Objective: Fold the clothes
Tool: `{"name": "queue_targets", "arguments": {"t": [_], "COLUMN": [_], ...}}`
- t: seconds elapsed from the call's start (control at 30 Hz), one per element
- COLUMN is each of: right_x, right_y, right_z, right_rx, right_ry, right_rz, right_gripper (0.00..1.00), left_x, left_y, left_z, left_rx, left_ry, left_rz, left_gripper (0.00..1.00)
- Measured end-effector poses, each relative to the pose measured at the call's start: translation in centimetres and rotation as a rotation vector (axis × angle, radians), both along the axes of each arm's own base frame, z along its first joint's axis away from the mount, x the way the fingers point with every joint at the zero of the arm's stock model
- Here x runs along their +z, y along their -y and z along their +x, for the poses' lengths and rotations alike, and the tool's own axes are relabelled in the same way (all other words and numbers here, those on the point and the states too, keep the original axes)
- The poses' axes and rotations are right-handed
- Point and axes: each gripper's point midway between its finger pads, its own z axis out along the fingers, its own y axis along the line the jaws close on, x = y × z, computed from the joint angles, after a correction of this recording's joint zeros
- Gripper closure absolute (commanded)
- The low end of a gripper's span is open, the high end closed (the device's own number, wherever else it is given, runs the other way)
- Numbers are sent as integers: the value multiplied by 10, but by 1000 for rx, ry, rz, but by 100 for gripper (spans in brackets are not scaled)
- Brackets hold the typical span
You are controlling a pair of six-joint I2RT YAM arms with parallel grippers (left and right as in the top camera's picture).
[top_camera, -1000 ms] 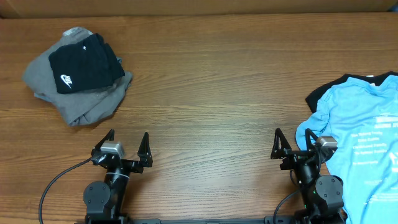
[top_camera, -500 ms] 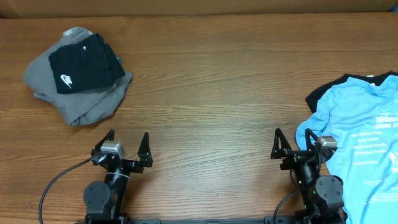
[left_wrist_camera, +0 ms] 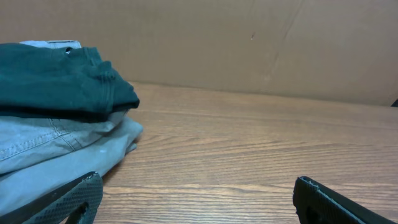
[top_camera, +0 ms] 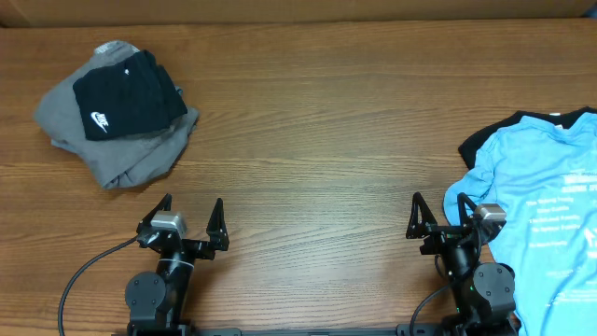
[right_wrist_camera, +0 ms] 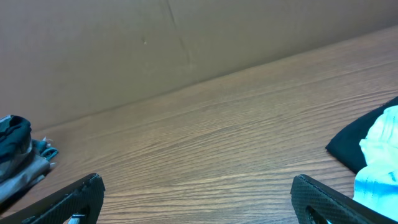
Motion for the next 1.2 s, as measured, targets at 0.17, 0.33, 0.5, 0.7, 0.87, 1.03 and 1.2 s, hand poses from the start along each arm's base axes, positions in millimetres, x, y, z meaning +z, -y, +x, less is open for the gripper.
{"name": "queue_targets", "arguments": {"t": [0.17,0.33,0.5,0.7,0.87,1.03,1.2], "right_x": [0,0,3,17,33,79,106], "right_y": [0,0,-1,-19,-30,-32,-35], "right_z": [0,0,0,-2,-8,-17,-11], "right_rx": [0,0,4,105,174,197,199], "right_ry": [0,0,14,55,67,30,-176], "right_rz": [0,1,4,78,112,86,53], "right_gripper": [0,0,0,0,0,0,0], "left_x": [0,0,3,37,66,102,147], "left_y": [0,0,10,32,34,34,34], "left_z": [0,0,-2,-9,-16,-18,-2], "left_rx": [0,-1,-61,-190,-203,-203,-201], "left_ry": [0,0,13,148,145,37,-118], "left_rz": [0,0,-4,-9,-15,-31,-54], "left_gripper": [0,0,0,0,0,0,0]}}
